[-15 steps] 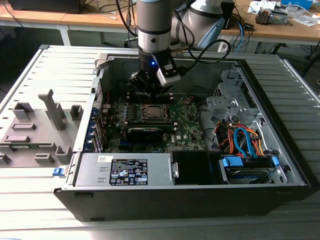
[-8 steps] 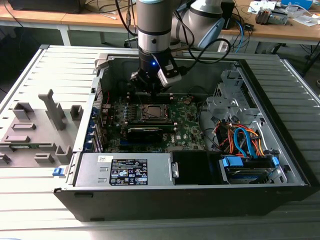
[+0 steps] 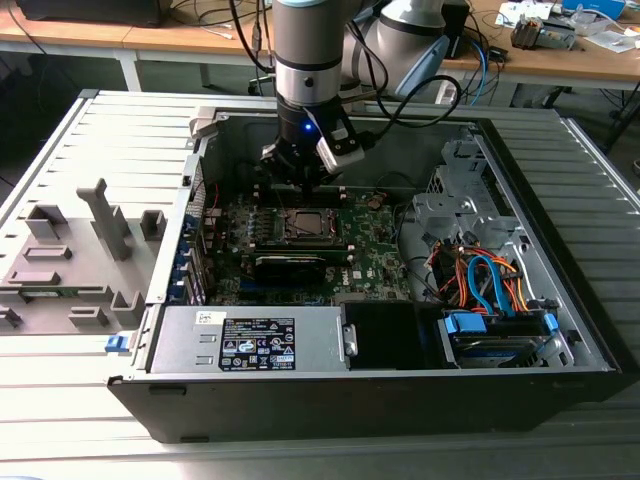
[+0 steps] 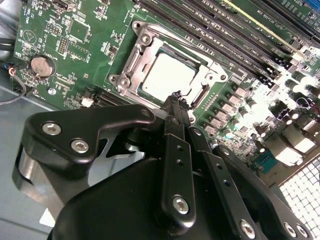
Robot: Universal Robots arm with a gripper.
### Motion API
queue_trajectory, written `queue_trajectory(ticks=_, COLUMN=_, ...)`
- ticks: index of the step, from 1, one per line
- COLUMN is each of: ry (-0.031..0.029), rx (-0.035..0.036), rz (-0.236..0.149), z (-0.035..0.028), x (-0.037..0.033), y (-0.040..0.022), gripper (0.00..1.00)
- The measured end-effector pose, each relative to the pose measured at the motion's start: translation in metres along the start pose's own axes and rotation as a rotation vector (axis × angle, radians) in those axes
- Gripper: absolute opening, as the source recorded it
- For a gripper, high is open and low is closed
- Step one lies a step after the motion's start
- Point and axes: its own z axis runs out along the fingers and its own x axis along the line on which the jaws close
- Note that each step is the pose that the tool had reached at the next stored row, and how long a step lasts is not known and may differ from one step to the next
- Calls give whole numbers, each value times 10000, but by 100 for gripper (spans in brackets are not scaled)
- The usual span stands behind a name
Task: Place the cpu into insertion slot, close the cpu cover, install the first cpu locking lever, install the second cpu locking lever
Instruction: 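Install the first cpu locking lever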
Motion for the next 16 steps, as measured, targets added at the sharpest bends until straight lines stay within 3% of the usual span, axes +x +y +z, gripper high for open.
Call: queue_trajectory(ticks=16, ry=0, rx=0, rz=-1, z=-1, x=40, y=0, gripper=11)
